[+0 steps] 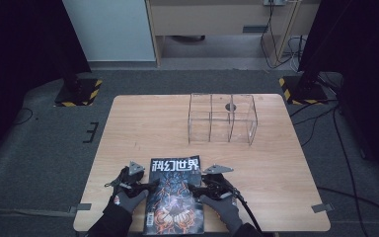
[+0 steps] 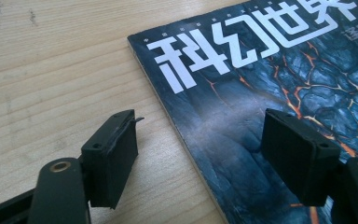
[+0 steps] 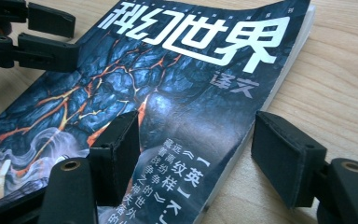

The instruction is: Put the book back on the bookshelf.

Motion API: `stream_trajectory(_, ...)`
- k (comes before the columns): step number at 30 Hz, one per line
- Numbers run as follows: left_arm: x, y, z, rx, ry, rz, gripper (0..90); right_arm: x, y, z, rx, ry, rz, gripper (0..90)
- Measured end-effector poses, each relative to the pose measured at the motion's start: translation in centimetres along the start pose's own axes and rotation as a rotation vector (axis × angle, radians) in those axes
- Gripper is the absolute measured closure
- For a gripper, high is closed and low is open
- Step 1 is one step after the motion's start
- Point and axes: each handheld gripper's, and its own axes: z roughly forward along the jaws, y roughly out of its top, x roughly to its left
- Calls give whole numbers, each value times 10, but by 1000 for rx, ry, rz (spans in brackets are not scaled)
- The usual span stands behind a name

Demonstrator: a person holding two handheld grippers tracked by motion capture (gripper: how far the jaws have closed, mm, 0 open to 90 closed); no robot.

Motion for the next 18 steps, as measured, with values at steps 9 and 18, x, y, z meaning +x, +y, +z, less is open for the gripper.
stream_trajectory(9,-3,-1,0,1,-23,-8,281,-1,-1,0,-17,9,39,317)
stream_trajectory(18,-8,-2,1,-2,-36,2,282,2,-2,1,-38,-5,80,307)
